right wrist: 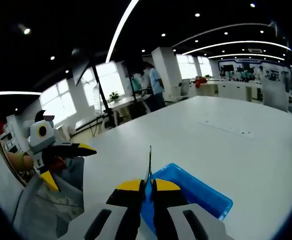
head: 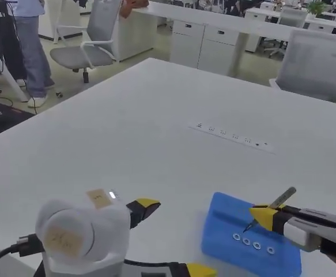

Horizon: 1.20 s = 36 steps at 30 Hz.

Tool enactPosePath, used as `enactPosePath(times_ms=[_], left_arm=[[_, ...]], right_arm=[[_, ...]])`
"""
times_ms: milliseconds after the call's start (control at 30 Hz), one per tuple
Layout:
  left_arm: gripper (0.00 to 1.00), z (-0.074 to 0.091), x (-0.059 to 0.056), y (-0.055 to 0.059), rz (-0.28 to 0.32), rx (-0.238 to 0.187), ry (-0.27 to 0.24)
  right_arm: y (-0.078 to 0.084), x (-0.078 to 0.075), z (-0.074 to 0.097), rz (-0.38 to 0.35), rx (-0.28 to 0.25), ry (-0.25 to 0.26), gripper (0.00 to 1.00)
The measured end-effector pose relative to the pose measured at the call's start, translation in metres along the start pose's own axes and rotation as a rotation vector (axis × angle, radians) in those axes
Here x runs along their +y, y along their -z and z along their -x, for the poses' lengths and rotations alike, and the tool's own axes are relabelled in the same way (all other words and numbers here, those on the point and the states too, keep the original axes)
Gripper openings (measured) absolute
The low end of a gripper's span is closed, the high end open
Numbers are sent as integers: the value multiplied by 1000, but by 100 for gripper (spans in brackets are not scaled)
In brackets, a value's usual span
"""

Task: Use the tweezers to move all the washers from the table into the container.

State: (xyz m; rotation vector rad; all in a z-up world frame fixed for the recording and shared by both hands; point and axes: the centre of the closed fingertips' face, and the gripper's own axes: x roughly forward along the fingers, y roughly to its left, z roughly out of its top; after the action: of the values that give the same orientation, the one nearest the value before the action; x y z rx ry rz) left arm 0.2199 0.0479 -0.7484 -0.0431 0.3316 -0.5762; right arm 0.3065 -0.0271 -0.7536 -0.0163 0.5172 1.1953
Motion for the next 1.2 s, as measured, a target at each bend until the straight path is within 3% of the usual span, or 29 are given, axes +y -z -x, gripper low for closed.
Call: enactPosePath(times_ms=[200, 433, 633, 833, 1200], left_arm=[[81, -1, -2, 2, -7, 12, 8], [81, -2, -4, 3, -10, 19, 16], [81, -2, -4, 3, -9, 20, 20], [81, -2, -4, 3, -10, 19, 20], [81, -1, 0, 0, -1, 1, 6]], right_arm=[[4, 10, 6, -20, -18, -8, 4], [21, 17, 8, -47, 3, -23, 4], [36, 27, 1, -81, 27, -55, 4], [44, 28, -7, -138, 27, -64, 4], [74, 29, -24, -140, 113, -74, 4]])
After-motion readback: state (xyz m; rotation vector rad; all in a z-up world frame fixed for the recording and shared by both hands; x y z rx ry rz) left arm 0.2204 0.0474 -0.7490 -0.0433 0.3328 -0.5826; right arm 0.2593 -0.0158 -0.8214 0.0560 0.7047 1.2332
